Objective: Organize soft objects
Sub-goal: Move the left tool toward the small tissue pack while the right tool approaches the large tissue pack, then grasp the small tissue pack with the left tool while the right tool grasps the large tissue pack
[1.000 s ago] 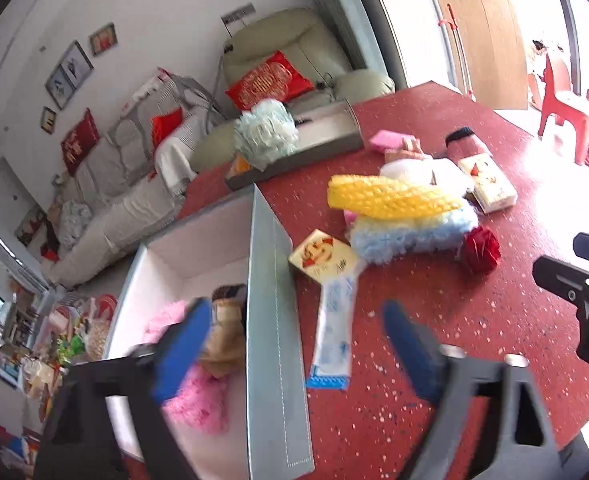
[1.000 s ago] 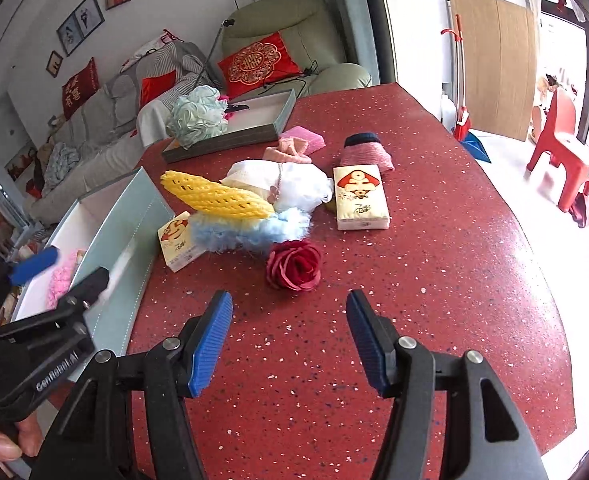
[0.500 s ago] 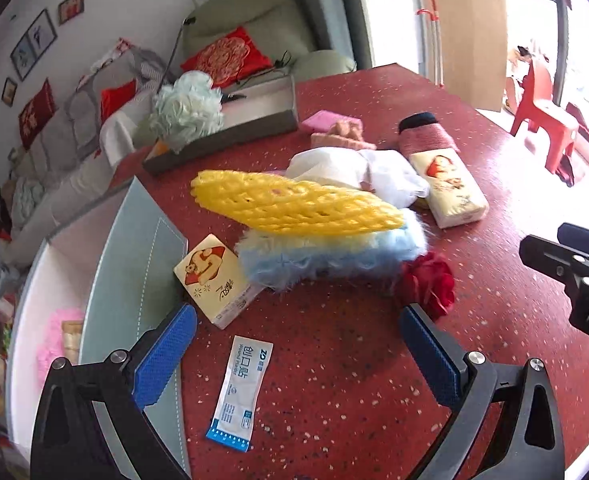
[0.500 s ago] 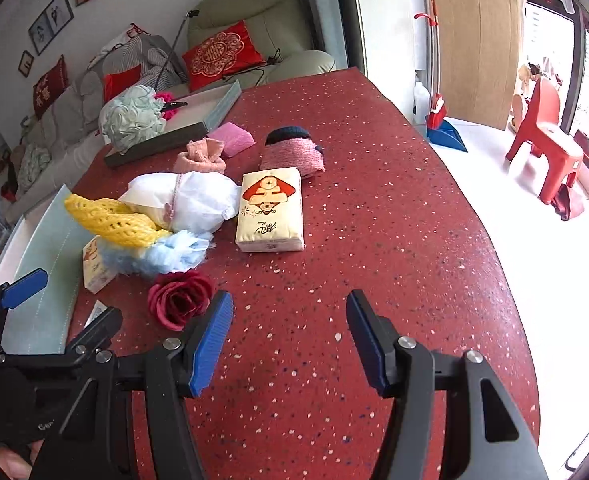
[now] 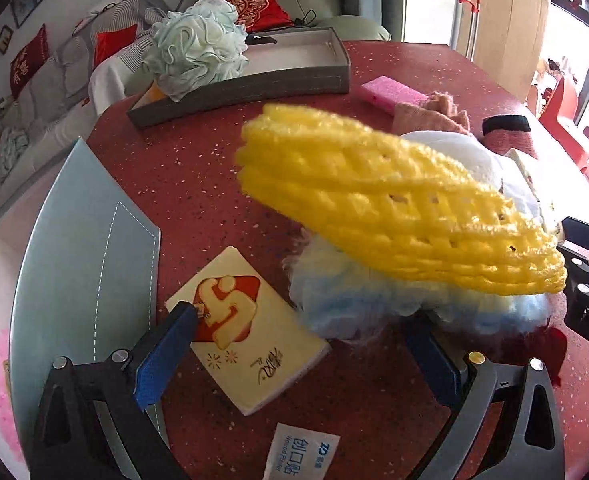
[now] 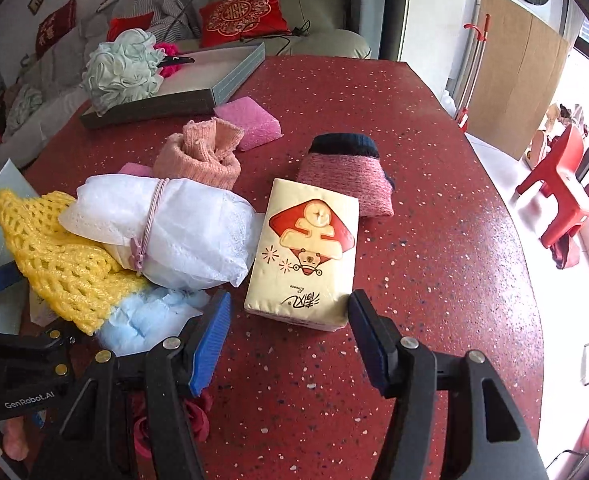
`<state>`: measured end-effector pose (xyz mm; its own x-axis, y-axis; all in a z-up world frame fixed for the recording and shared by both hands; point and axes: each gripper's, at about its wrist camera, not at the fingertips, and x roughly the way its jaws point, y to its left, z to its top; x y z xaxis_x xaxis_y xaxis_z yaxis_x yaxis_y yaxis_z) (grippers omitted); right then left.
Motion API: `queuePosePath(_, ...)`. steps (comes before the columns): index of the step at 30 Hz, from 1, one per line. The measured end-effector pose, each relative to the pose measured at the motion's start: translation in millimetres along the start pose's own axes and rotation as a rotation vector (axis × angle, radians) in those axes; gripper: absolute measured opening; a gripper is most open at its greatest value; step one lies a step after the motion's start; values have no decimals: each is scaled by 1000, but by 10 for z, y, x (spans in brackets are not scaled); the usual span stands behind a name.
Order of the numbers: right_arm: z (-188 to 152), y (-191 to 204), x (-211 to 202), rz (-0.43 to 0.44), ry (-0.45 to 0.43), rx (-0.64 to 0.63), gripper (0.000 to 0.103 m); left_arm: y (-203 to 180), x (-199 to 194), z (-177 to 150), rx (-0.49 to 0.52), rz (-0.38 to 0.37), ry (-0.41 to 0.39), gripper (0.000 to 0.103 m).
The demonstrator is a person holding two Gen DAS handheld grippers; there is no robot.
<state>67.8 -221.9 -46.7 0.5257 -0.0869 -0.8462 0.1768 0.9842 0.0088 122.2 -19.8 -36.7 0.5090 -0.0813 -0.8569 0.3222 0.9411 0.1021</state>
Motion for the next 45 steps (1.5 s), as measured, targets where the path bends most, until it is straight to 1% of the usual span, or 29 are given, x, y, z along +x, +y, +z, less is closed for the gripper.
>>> queuePosePath(2,2,4,-21,1,-7,3,65,38,8,22,-1,-5,-4,102)
queuePosePath(5,-1,-14,-72,3,-24,9,65,115,-39,55,-14,-48,-20,102)
queuePosePath(6,13,-12,-59,-2,-20,7,65,137,-39,70,-16,-46,-27,102)
queuePosePath(8,39,6,-21,-5,-12,3,65,149,37,103,-19,-5,4,102)
queuePosePath(10,46,18,-47,0,-21,6,65,159,92,104,-32,-2,21,102)
queuePosePath(13,58,15,-82,3,-29,12,67,134,134,107,-19,23,17,102)
queuePosePath(15,47,-2,-153,16,-52,17,68,125,144,112,-9,37,10,102)
queuePosePath(16,51,-11,-173,14,-60,21,70,129,149,113,-12,35,5,102)
queuePosePath(18,94,-7,-111,-5,-43,19,72,139,193,127,-22,43,3,102)
queuePosePath(19,120,16,-26,-13,-8,12,72,144,206,134,-31,40,-7,102)
queuePosePath(21,138,72,131,5,32,2,73,179,237,161,-67,0,11,92)
queuePosePath(22,142,83,171,10,28,3,67,191,231,161,-81,-31,16,77)
queuePosePath(23,135,78,193,16,23,6,61,189,216,157,-84,-69,15,66)
queuePosePath(24,127,67,188,24,18,10,61,167,189,147,-75,-97,11,59)
queuePosePath(25,112,51,169,43,15,13,60,122,163,137,-51,-102,4,46)
queuePosePath(26,89,28,147,72,14,19,60,70,135,122,-25,-109,-5,38)
queuePosePath(27,57,7,123,88,15,26,59,23,116,106,-4,-112,-11,36)
queuePosePath(29,-30,-34,65,88,14,33,59,-30,81,61,8,-113,-16,32)
queuePosePath(30,-86,-71,28,92,13,47,59,-24,59,33,-2,-126,-11,30)
queuePosePath(32,-217,-148,-83,97,-1,78,59,2,-12,-57,-25,-165,-7,24)
queuePosePath(33,-290,-178,-152,100,-10,90,59,15,-52,-114,-37,-185,-7,22)
queuePosePath(37,-609,-178,-429,121,-37,101,59,58,-239,-378,-67,-255,-6,3)
queuePosePath(39,-770,-124,-539,131,-40,95,59,69,-343,-508,-73,-289,-2,2)
queuePosePath(41,-910,-63,-632,135,-48,80,59,66,-450,-612,-65,-292,-11,2)
queuePosePath(45,-1083,1,-744,102,-59,39,59,26,-644,-706,-38,-313,-24,3)
